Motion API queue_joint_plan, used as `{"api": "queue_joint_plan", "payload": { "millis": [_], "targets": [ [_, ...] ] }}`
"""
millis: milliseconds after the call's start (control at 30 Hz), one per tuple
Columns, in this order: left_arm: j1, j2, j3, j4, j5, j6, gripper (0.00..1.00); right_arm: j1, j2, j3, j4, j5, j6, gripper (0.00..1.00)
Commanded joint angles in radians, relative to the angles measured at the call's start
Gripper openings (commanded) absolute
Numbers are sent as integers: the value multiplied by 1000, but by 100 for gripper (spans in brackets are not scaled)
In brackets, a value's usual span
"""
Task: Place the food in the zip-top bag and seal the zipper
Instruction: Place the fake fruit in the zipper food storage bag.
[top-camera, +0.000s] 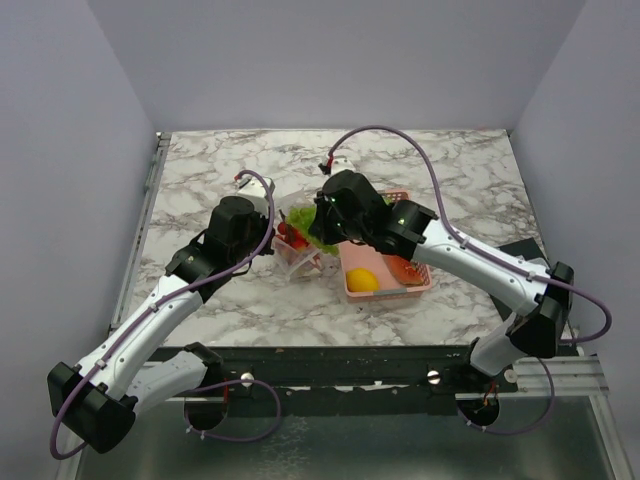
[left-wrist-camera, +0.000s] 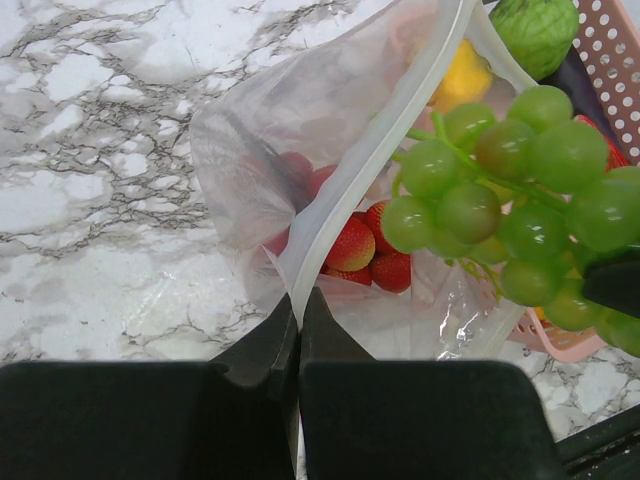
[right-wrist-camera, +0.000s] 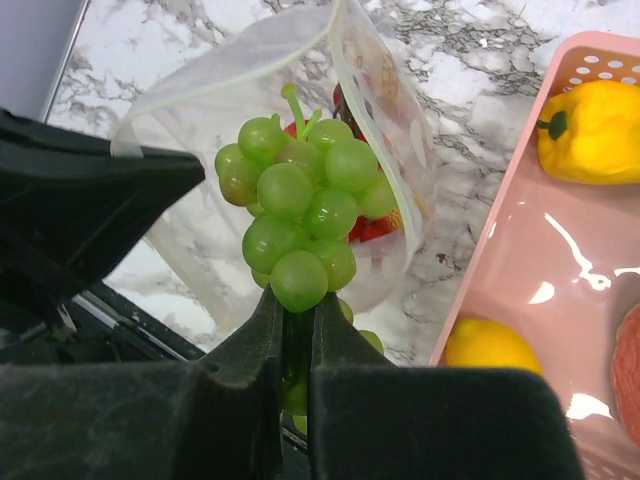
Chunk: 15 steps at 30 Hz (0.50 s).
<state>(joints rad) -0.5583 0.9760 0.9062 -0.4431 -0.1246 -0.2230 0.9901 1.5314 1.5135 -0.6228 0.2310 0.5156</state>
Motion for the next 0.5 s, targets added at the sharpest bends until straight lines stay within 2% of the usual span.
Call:
{"api": "queue_joint_plan", "payload": {
  "millis": [0,467],
  "targets": [
    [5,-3,-7,18,49,7,0,10,75,88,-24,41,39,1],
    [3,6,-9,23,117,8,0,10,294,290,-66,138,136,1]
  ]
}}
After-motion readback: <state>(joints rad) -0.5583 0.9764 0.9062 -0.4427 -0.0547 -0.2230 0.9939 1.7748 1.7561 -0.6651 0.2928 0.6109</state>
